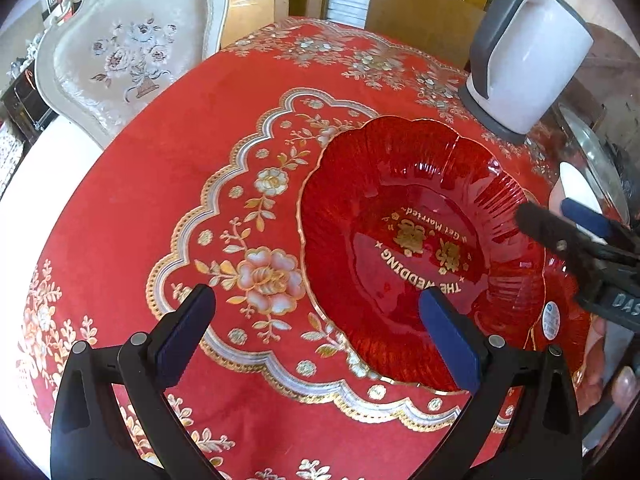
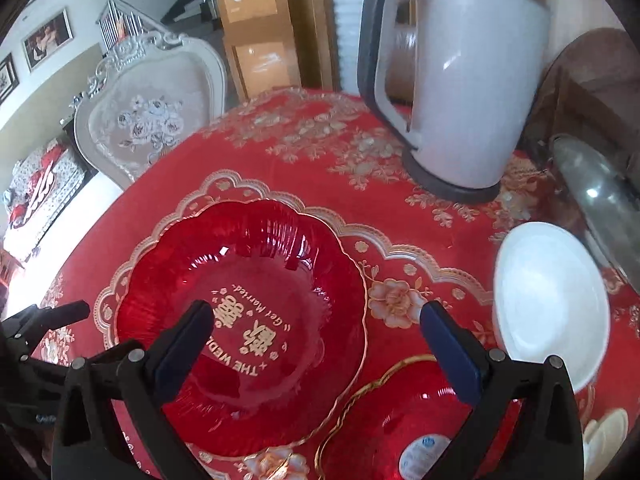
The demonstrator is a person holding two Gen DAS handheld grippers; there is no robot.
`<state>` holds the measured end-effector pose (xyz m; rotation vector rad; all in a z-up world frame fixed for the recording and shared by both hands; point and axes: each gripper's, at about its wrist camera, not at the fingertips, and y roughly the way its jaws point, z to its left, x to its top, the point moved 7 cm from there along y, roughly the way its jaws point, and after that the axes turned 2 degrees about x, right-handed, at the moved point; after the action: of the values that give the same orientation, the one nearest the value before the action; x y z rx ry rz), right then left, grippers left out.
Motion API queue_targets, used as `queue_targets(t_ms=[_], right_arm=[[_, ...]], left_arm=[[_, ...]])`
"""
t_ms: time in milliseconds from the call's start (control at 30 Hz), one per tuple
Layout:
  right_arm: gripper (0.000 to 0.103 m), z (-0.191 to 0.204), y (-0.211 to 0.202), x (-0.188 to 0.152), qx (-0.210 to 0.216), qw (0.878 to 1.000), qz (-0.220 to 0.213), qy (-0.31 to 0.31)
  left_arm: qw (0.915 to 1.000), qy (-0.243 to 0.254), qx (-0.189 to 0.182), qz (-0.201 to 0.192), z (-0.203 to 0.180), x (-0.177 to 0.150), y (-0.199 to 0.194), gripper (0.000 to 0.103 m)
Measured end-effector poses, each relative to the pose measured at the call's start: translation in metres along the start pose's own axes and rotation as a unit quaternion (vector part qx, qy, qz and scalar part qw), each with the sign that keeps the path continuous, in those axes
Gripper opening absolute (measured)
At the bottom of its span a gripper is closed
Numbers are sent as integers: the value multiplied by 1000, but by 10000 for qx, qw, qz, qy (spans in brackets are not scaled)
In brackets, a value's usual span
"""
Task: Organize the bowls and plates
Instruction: 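Close the left gripper on the rim of the red scalloped bowl, then carry the red bowl to the table edge and release it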
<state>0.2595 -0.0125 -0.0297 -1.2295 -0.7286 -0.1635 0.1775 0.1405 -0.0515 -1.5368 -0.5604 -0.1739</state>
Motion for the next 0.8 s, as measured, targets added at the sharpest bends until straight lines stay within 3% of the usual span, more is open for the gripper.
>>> queue_targets(t_ms=[133,233,300,433,467,633,700,767,800], right_arm=[[102,-3,16,-3,41,9998,214,42],[97,-2,22,-3,325,9988,275,228],[89,-3,29,-5,371,9981,425,258],[54,-9,35,-8,511,9964,469,483],[43,-10,36,-8,600,9955,470,557],[29,-14,36,-11,687,9941,527,647],[23,-17,34,-12,692,9938,512,711],[10,-19,31,-14,733,9929,458,813],[9,-19,28,-16,779,9923,442,857]], left_arm=[[9998,17,-51,183,-6,3,11,103],[9994,25,-45,338,-9,4,20,98],[9991,74,-14,418,-10,4,26,89],[9973,282,93,675,-16,-1,40,50],[9969,285,140,714,-16,-2,43,48],[9979,147,243,579,-3,4,45,34],[9979,122,217,596,1,6,46,32],[9980,81,178,593,6,7,46,30],[9982,45,134,588,9,7,44,29]])
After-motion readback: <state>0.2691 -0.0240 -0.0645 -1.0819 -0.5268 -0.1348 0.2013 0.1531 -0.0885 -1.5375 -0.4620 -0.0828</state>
